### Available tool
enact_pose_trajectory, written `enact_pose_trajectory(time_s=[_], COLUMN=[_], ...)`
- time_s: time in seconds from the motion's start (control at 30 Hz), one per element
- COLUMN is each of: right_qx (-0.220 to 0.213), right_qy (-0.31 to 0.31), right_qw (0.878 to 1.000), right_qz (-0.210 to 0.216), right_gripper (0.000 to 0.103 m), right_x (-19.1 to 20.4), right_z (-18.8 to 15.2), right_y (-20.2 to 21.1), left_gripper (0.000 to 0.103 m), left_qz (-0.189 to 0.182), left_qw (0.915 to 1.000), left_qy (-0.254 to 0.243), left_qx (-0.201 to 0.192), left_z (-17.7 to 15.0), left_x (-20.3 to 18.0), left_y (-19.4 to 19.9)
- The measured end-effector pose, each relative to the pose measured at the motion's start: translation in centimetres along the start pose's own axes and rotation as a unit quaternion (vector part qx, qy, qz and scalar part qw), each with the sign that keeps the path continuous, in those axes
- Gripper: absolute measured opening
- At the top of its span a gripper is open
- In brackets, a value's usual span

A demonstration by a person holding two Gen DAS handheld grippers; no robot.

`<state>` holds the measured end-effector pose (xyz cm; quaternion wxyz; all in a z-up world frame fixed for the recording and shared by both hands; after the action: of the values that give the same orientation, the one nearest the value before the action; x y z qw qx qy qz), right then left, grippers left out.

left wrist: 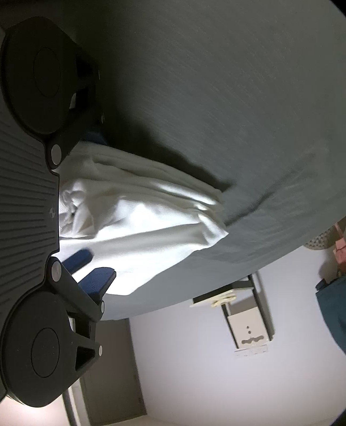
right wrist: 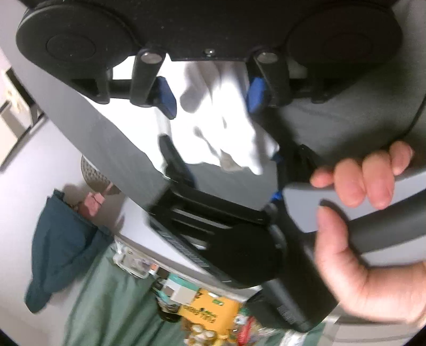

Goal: Fold clothes

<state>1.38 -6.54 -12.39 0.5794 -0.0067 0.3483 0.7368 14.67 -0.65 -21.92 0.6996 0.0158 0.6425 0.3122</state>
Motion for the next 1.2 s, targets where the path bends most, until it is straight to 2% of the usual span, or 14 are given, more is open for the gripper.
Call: enact_pose_trajectory(time_s=[0.07, 0.1, 0.13, 0.23, 0.37, 0.5, 0.6, 0.73, 0.8, 0.83, 0.87, 1.0, 1.13, 1.2], right_qx=[0.003, 0.004, 0.009, 0.037, 0.099, 0.161, 0.191, 0.198, 0.198, 0.198, 0.199, 0.184, 0.159, 0.143], right_qy=[-0.057, -0.096, -0.133, -0.266, -0.428, -0.515, -0.560, -0.573, -0.586, -0.593, -0.597, -0.594, -0.625, -0.632], right_qw=[0.998, 0.995, 0.991, 0.963, 0.894, 0.831, 0.788, 0.768, 0.753, 0.745, 0.741, 0.753, 0.736, 0.732], right_qz=[0.014, 0.020, 0.024, 0.037, 0.088, 0.137, 0.172, 0.206, 0.224, 0.233, 0.235, 0.216, 0.206, 0.209], right_gripper=[0.068, 0.071, 0.073, 0.073, 0.073, 0.073, 0.073, 0.073, 0.072, 0.068, 0.068, 0.064, 0.049, 0.043], right_x=[-2.1, -3.6, -5.1, -11.1, -17.5, -20.1, -20.5, -19.7, -19.4, -19.1, -18.8, -18.7, -18.4, -18.4], right_z=[-0.6, -1.0, -1.3, -4.0, -7.5, -9.5, -10.4, -10.2, -10.1, -10.1, -10.1, -9.9, -10.3, -10.6], right_y=[0.7, 1.3, 1.5, 1.5, -2.7, -7.7, -10.2, -11.3, -11.8, -12.1, -12.3, -11.9, -11.6, -11.3], left_gripper=[0.072, 0.062, 0.056, 0.049, 0.037, 0.034, 0.034, 0.034, 0.034, 0.034, 0.034, 0.034, 0.033, 0.032], left_qz=[0.009, 0.016, 0.023, 0.031, 0.048, 0.062, 0.065, 0.059, 0.057, 0.058, 0.058, 0.060, 0.032, 0.016], left_qw=[0.9999, 0.9998, 0.9997, 0.9993, 0.9975, 0.9952, 0.9950, 0.9963, 0.9966, 0.9966, 0.9966, 0.9958, 0.9917, 0.9887], left_qy=[-0.005, -0.007, -0.009, -0.023, -0.052, -0.075, -0.075, -0.061, -0.057, -0.057, -0.058, -0.069, -0.124, -0.147], left_qx=[0.004, 0.004, 0.004, 0.007, 0.008, 0.011, 0.012, 0.011, 0.011, 0.010, 0.009, 0.009, -0.015, -0.022], left_z=[0.0, 0.0, 0.1, 0.4, 0.6, 1.0, 1.3, 1.2, 1.1, 1.0, 0.8, 0.6, 0.3, 0.4], left_x=[0.0, 0.0, 0.1, -0.2, -0.7, -0.9, -0.9, -0.3, 0.0, 0.0, 0.1, -0.1, -2.4, -3.6], left_y=[0.0, 0.1, 0.2, 0.3, 0.7, 1.7, 2.3, 3.0, 3.2, 3.4, 3.5, 3.3, 4.3, 4.4])
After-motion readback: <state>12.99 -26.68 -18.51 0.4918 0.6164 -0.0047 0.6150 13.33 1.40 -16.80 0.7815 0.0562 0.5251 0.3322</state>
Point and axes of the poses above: each gripper's, at about its wrist camera, not at the fingertips, and y roughly against the way its jaws point, x to its left, z to its top, the point moved 4 cm from there along -y, roughly the way its jaws point, and after that the axes turned 11 degrees about -z, right-handed, at the moved point
